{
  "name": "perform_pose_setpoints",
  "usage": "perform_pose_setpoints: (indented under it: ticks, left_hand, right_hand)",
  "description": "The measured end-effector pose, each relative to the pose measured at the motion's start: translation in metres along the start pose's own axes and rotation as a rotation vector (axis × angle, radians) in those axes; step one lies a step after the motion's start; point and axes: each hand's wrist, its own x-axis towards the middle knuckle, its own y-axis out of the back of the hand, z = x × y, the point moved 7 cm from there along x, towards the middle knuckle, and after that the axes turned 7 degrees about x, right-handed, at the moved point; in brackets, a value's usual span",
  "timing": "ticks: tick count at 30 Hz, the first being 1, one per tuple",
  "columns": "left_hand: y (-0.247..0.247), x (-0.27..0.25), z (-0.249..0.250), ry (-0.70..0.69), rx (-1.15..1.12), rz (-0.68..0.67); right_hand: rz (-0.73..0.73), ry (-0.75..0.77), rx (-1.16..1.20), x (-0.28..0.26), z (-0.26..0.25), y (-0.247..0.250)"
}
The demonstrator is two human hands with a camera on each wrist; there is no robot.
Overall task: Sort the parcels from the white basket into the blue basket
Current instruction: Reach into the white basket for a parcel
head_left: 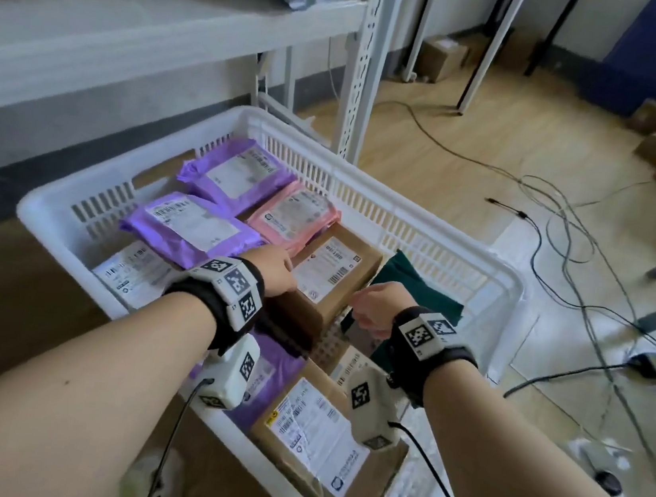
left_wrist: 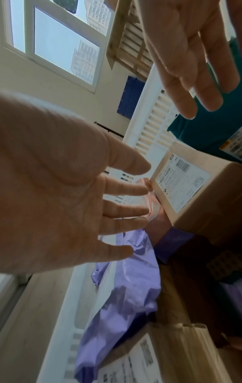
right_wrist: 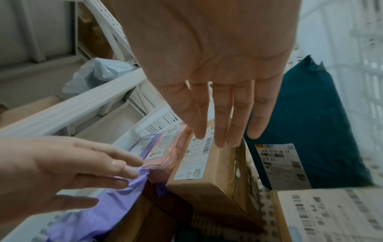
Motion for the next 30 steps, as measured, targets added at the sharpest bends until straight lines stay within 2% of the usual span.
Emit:
perform_pose_setpoints:
  ticks: [5,7,11,14,18,22,25,27,28,30]
  left_hand:
    - [0.0,0.034,-0.005,0.049,-0.11,0.051]
    - [0.009,0.045,-0.007,0.068,-0.183,0.132]
    - [0.044,0.057,-0.03,0.134,-0.34,0.342]
    - [0.06,0.058,-0.074,0.259,-0.407,0.47]
    - [0.066,0.042,-0.136,0.516,-0.379,0.627]
    - [0.052,0.028,-0.173,0.732,-0.494,0.602]
    - [0.044,0.024,-0.181,0.805,-0.637,0.575]
    - [0.042,0.022,-0.182,0.845,-0.754,0.584]
    - [0.042,0.021,-0.183,0.86,-0.815,0.589]
    - [0.045,0.018,-0.186,0.854,-0.905,0.641]
  right_hand:
    - [-0.059,0.017,0.009,0.04,-0.012,-0.006]
    - [-0.095,0.012,-0.023,0.048,-0.022,-0.01]
    - [-0.152,0.123,-0.036,0.061,-0.056,-0.031]
    - [-0.191,0.219,-0.081,0.065,-0.091,-0.059]
    - [-0.201,0.249,-0.068,0.071,-0.127,-0.097]
    - [-0.257,0.183,0.014,0.074,-0.127,-0.131]
    - [-0.224,0.139,0.093,0.069,-0.129,-0.14]
    - [-0.307,0.172,0.023,0.067,-0.131,-0.148]
    - [-0.352,0.112,0.12,0.063,-0.131,-0.153]
    - [-0.322,0.125,0.198,0.055,-0.137,-0.155]
